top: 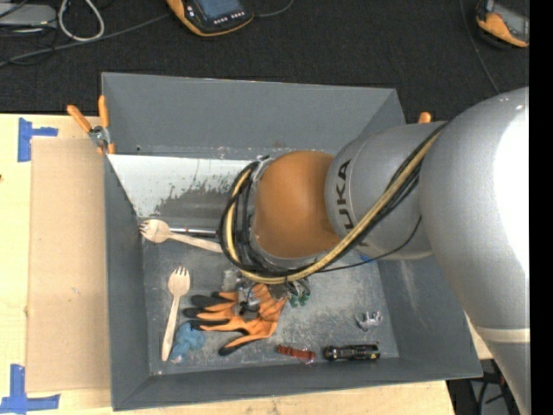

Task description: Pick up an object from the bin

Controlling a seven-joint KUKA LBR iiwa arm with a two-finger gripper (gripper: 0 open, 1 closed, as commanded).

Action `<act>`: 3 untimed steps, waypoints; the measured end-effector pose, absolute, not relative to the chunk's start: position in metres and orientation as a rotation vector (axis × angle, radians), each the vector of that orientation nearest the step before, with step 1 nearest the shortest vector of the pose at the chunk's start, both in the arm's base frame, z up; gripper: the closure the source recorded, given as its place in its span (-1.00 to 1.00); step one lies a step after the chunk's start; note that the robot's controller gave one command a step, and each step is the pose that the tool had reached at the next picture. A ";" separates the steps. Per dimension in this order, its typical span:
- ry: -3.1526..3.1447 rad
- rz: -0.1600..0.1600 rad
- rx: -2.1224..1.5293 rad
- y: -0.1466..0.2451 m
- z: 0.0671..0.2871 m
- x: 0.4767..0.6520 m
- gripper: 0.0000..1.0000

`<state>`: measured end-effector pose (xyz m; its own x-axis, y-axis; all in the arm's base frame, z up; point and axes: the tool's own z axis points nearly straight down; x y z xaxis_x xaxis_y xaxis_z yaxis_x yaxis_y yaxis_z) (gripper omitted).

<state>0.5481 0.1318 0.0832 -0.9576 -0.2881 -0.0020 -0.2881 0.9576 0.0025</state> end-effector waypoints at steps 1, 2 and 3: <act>3.106 0.005 -0.457 0.132 0.098 0.548 1.00; 3.107 0.005 -0.458 0.132 0.117 0.548 1.00; 3.105 0.005 -0.457 0.133 0.135 0.548 1.00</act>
Offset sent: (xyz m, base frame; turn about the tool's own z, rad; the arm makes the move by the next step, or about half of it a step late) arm 0.0004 0.0002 0.0493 -0.0002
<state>0.5484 0.1328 0.1351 -0.9575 -0.2883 -0.0038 -0.2883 0.9575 0.0026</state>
